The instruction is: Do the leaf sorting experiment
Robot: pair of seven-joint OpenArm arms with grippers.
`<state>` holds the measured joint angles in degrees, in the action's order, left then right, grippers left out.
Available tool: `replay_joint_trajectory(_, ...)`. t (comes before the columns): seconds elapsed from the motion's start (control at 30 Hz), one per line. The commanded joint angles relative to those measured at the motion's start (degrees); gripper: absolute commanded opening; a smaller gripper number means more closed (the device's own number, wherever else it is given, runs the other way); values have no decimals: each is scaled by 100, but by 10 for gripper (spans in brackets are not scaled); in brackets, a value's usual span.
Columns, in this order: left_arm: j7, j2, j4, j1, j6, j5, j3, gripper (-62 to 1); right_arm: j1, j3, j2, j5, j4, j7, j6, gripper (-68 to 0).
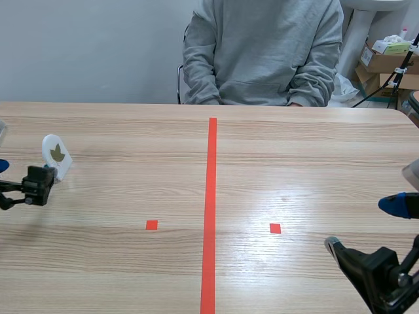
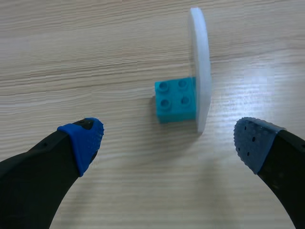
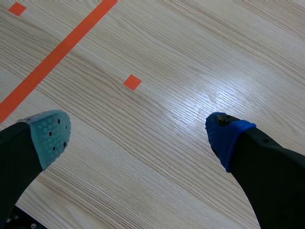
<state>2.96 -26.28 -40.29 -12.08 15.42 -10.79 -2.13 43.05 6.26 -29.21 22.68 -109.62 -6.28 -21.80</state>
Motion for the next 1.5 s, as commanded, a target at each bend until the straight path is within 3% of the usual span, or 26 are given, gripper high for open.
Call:
replay_joint_trajectory(0.0, 24, -208, -645, 435, 105, -98, -17, -24, -20, 59, -28, 46, -94, 107, 15, -97)
replay_joint_trajectory(0.2, -42, -535, -3300, 2457, 203, -103, -173, -24, -20, 59, -28, 46, -94, 105, 15, -97)
replay_joint_trajectory(0.4, -44, -599, -5845, 4282, 232, -101, -278, -24, -20, 59, -28, 46, -94, 105, 11, -97)
replay_joint_trajectory(0.6, -68, -597, -7353, 5300, 234, -236, -278, -24, -20, 59, -28, 46, -94, 133, -31, -97)
replay_joint_trajectory(0.73, -306, -597, -7720, 5624, 229, -321, -284, -24, -20, 59, -28, 46, -94, 203, -79, -97)
replay_joint_trajectory(0.93, -387, -597, -7715, 5890, 227, -361, -507, -24, -9, 101, -28, 46, -94, 273, -516, -97)
replay_joint_trajectory(1.03, -404, -597, -7715, 6004, 229, -365, -660, -24, 13, 175, -28, 48, -94, 374, -525, -97)
replay_joint_trajectory(1.2, -411, -595, -7713, 6164, 234, -660, -831, -24, 11, 225, -28, 192, -94, 411, -529, -97)
replay_joint_trajectory(1.47, -527, -597, -7711, 6161, 229, -662, -828, -24, 11, 225, -28, 238, -94, 402, -638, -97)
